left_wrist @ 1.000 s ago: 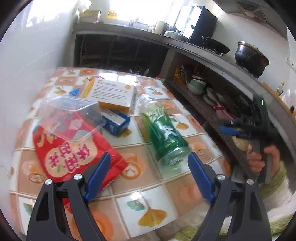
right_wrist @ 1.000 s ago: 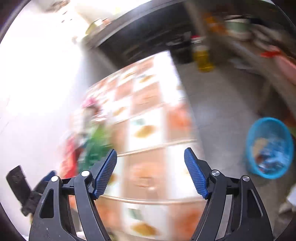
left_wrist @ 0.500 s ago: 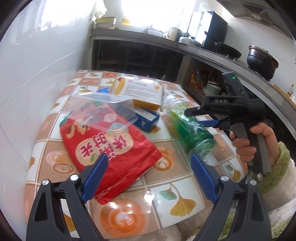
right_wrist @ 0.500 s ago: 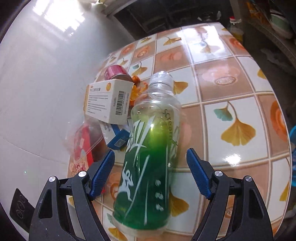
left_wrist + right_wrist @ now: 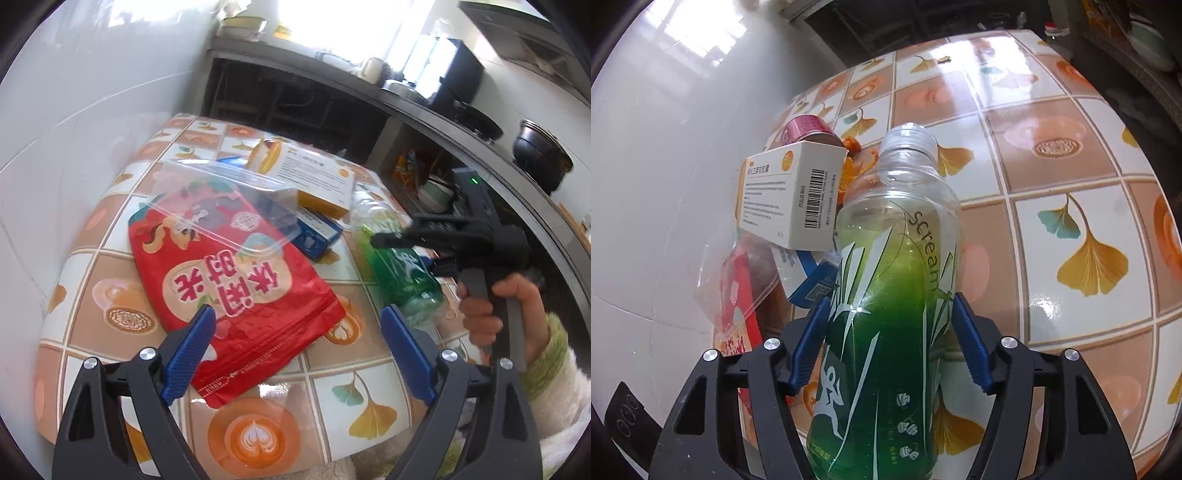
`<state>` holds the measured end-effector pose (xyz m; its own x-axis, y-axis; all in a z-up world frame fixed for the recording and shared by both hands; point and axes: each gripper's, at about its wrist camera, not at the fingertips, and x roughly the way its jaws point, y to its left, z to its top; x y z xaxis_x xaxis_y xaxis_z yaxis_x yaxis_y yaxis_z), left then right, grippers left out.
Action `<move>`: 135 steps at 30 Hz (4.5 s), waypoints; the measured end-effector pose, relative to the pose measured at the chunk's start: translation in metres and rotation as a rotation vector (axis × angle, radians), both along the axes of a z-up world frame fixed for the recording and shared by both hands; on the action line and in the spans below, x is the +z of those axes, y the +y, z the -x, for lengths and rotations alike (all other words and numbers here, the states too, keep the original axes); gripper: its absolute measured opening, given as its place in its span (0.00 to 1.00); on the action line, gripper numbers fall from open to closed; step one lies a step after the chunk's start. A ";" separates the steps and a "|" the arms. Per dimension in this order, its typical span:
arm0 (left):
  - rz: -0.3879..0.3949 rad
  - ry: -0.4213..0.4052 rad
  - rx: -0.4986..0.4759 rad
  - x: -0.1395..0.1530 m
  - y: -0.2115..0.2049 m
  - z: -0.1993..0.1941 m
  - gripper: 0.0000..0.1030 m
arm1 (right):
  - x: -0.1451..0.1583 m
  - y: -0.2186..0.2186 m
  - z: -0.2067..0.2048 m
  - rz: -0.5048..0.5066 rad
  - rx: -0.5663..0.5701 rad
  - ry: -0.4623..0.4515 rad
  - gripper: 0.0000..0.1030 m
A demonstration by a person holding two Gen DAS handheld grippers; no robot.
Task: Collect trash
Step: 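Grasp the green Scream bottle around its middle with the right tool, then grasp the white medicine box with the left tool while the right tool holds the bottle, then lift the medicine box with the left tool while the right tool holds the bottle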
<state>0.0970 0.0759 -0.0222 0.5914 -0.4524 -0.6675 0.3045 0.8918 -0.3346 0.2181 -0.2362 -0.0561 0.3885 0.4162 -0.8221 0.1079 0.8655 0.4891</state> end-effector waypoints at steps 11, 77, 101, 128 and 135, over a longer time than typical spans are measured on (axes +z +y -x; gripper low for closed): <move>0.031 0.066 0.169 0.028 0.012 -0.072 0.90 | 0.001 -0.025 0.021 -0.010 -0.021 -0.032 0.59; -0.829 -0.307 -0.917 0.066 -0.207 -0.155 0.76 | -0.013 -0.111 0.066 -0.178 -0.070 -0.080 0.56; 0.047 0.425 -0.256 -0.014 -0.180 -0.046 0.76 | -0.006 -0.143 0.145 -0.159 -0.118 -0.070 0.56; -0.488 0.113 -0.319 -0.042 -0.220 0.018 0.81 | 0.003 -0.128 0.142 -0.016 -0.011 -0.049 0.64; -0.447 0.141 -0.295 -0.044 -0.215 0.015 0.68 | 0.001 -0.124 0.139 0.015 -0.007 -0.032 0.64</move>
<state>0.0824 -0.1391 -0.0662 0.3731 -0.2397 -0.8963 0.5428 0.8399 0.0014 0.0795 -0.3597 -0.0548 0.4180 0.4005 -0.8154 0.0986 0.8723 0.4790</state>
